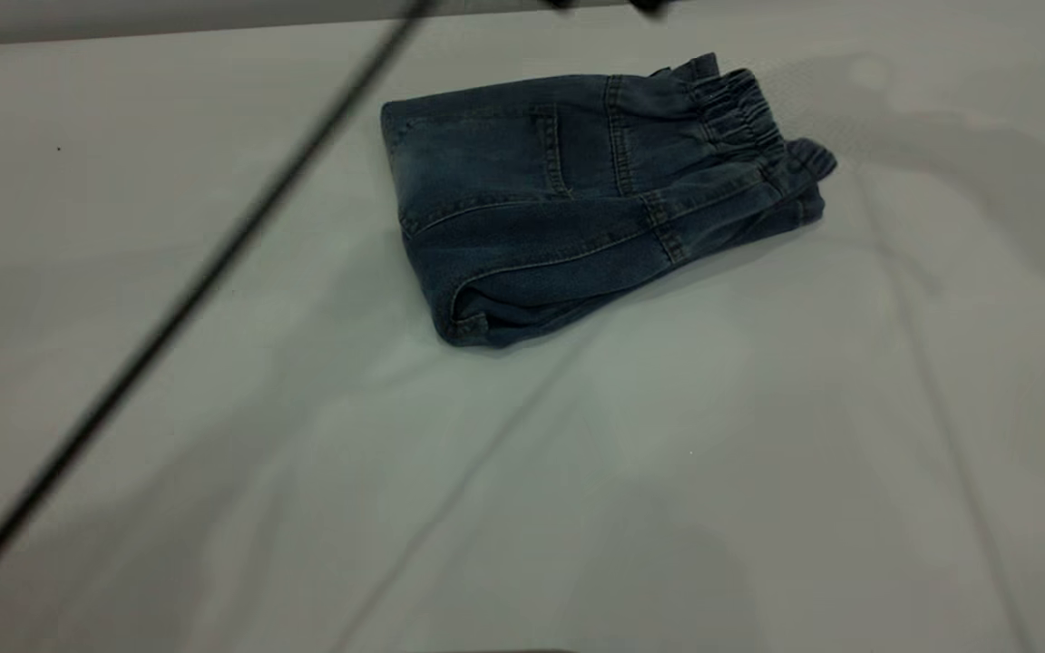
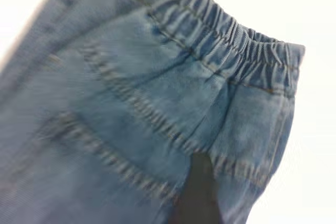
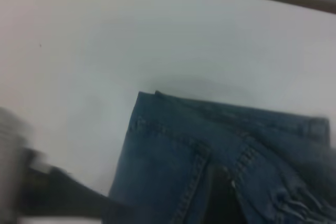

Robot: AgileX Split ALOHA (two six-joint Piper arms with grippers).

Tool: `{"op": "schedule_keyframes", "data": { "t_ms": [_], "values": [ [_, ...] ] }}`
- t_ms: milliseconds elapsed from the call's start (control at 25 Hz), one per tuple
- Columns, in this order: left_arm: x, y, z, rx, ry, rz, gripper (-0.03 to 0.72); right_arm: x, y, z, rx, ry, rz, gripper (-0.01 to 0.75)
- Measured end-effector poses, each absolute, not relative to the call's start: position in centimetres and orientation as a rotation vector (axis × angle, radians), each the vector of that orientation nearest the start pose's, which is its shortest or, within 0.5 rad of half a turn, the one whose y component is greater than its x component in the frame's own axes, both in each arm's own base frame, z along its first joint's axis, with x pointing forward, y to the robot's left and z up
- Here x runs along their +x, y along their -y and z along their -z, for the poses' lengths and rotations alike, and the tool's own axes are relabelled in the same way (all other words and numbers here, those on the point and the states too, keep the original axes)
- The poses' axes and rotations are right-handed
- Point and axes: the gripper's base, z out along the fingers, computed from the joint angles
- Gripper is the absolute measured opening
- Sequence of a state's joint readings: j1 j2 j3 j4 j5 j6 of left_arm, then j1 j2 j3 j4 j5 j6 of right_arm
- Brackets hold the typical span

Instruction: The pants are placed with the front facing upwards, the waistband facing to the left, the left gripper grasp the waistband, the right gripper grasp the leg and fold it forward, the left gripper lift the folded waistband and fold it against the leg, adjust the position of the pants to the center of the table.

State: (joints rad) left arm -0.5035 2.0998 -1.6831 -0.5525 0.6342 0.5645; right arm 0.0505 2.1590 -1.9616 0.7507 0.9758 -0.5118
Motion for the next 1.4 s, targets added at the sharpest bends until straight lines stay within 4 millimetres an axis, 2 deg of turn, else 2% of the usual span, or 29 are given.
{"op": "schedule_keyframes", "data": {
  "t_ms": [120,240,400,520,640,800,960,1080,1240,1400],
  "values": [
    [39.7,23.0,-26.2,0.881,-2.288,0.498,0.560,47.9,-7.6,-26.8,-0.378,-2.438,-0.738,0.405],
    [39.0,20.4,-30.2,0.843,-2.245,0.453,0.557,47.4,-9.1,-26.2,-0.444,-2.478,-0.750,0.405],
    [37.7,18.0,-34.6,0.783,-2.168,0.427,0.554,46.4,-14.3,-23.6,-0.572,-2.579,-0.754,0.405],
    [36.8,17.6,-36.3,0.777,-2.134,0.423,0.554,45.4,-19.1,-20.3,-0.702,-2.669,-0.591,0.405],
    [36.5,17.5,-36.6,0.777,-2.136,0.428,0.554,44.7,-22.0,-17.1,-0.749,-2.721,-0.324,0.405],
    [36.4,17.5,-36.5,0.778,-2.151,0.436,0.554,44.4,-23.5,-13.0,-0.782,-2.763,-0.061,0.405],
    [36.4,17.5,-36.4,0.778,-2.165,0.443,0.554,44.5,-23.3,-9.8,-0.733,-2.826,-0.002,0.405],
    [36.3,17.5,-36.3,0.782,-2.172,0.445,0.554,44.4,-23.1,-8.1,-0.730,-2.865,0.029,0.405],
    [36.2,17.5,-36.3,0.787,-2.183,0.449,0.554,44.1,-23.0,-6.7,-0.726,-2.915,0.034,0.405],
    [36.1,17.5,-36.2,0.795,-2.193,0.452,0.554,44.1,-23.1,-6.2,-0.710,-2.952,0.014,0.403]
  ]
}}
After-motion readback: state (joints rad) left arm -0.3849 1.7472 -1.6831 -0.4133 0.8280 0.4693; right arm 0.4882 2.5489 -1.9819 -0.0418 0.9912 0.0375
